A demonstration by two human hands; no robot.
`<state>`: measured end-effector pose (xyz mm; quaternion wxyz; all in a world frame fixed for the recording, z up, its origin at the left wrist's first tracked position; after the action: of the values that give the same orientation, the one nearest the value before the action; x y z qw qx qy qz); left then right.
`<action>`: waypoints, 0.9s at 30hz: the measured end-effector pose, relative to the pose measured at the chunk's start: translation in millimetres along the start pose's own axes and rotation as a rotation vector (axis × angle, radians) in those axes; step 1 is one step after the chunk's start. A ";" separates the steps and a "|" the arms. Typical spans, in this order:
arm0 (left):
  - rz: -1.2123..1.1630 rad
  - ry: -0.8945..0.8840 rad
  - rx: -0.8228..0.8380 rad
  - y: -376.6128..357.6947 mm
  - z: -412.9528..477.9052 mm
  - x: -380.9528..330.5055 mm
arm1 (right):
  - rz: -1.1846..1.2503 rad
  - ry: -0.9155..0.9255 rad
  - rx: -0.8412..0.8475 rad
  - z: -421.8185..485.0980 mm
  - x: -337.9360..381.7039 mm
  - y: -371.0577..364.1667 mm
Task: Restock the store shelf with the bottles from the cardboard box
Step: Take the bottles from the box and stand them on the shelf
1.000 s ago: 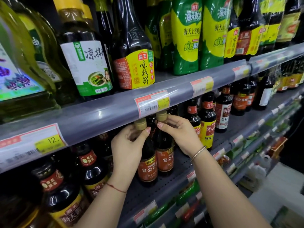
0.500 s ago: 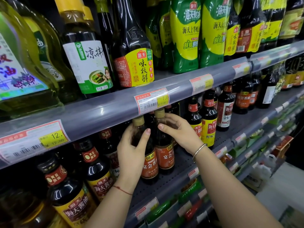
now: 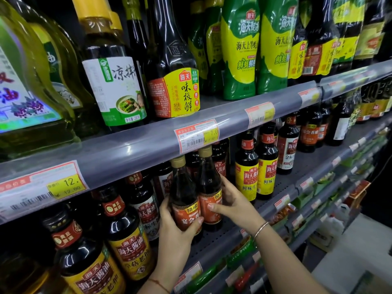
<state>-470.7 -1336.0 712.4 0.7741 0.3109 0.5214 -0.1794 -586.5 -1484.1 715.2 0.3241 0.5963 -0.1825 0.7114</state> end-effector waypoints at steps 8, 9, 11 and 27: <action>0.006 0.010 -0.019 -2.0 1.7 9.8 | 0.004 -0.048 -0.020 0.0 -16.3 -2.5; -0.003 0.012 -0.016 -1.9 1.6 10.1 | 0.003 -0.057 -0.028 0.5 -18.1 -2.2; -0.019 0.009 -0.009 -1.2 1.9 10.4 | 0.001 -0.063 -0.035 1.9 -20.6 -1.0; -0.031 0.004 0.070 5.1 5.8 14.5 | 0.045 -0.054 -0.022 9.9 -24.6 1.7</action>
<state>-457.9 -1335.4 702.1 0.7588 0.3300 0.5212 -0.2090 -578.6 -1497.7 693.8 0.3098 0.6072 -0.2123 0.7002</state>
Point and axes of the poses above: each hand's wrist, its own z-axis towards the middle knuckle, its own y-axis out of the back of the hand, x = y × z, the point moved 1 cm from there along z, towards the middle knuckle, and after that the axes turned 1 degree about -x, right-handed, at the moved point
